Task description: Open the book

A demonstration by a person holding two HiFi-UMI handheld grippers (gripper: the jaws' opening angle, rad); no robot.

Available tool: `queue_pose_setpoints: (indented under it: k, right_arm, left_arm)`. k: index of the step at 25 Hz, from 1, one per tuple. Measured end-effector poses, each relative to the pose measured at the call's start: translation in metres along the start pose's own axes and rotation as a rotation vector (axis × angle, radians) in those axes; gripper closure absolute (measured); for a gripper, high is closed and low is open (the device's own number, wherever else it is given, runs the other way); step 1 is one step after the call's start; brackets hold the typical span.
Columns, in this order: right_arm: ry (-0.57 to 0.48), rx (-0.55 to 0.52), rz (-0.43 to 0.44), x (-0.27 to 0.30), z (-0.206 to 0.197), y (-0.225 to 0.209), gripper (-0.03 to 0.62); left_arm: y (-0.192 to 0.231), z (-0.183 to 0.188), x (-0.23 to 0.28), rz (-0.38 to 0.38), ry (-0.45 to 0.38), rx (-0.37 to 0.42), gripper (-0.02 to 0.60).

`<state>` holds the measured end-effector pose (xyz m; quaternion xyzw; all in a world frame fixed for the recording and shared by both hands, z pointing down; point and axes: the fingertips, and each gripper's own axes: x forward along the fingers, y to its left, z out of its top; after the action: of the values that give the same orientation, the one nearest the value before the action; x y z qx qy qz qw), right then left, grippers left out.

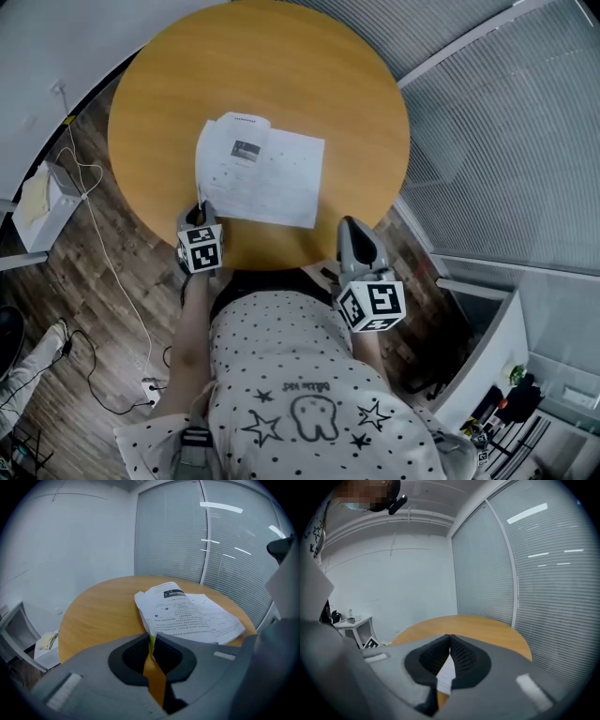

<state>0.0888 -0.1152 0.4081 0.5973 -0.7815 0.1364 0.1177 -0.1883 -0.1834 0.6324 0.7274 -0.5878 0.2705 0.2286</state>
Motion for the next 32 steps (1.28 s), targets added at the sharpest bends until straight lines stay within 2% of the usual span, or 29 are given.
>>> queue_pose_setpoints:
  k: [7,19,23,25,29,32]
  right_arm:
    - [0.004,0.009,-0.009,0.000,-0.001,-0.007,0.590]
    - [0.004,0.008,0.017,0.010,-0.002,0.001,0.590]
    - [0.001,0.006,0.022,0.009,0.000,0.003,0.589]
    - [0.000,0.006,0.020,0.008,0.001,0.003,0.589]
    - [0.001,0.007,0.016,0.010,-0.001,0.002,0.589]
    - [0.007,0.010,0.020,0.012,-0.003,0.002,0.589]
  left_arm:
    - [-0.002,-0.014,0.012,0.012,0.064,0.006,0.552]
    - [-0.002,-0.017,0.016,-0.001,0.071,0.045,0.540]
    - [-0.001,-0.016,0.014,-0.017,0.076,0.017,0.525]
    - [0.001,-0.015,0.012,-0.015,0.076,-0.006,0.503]
    - [0.012,-0.017,0.012,0.015,0.075,-0.019,0.383]
    - [0.017,-0.017,0.012,0.017,0.078,-0.017,0.338]
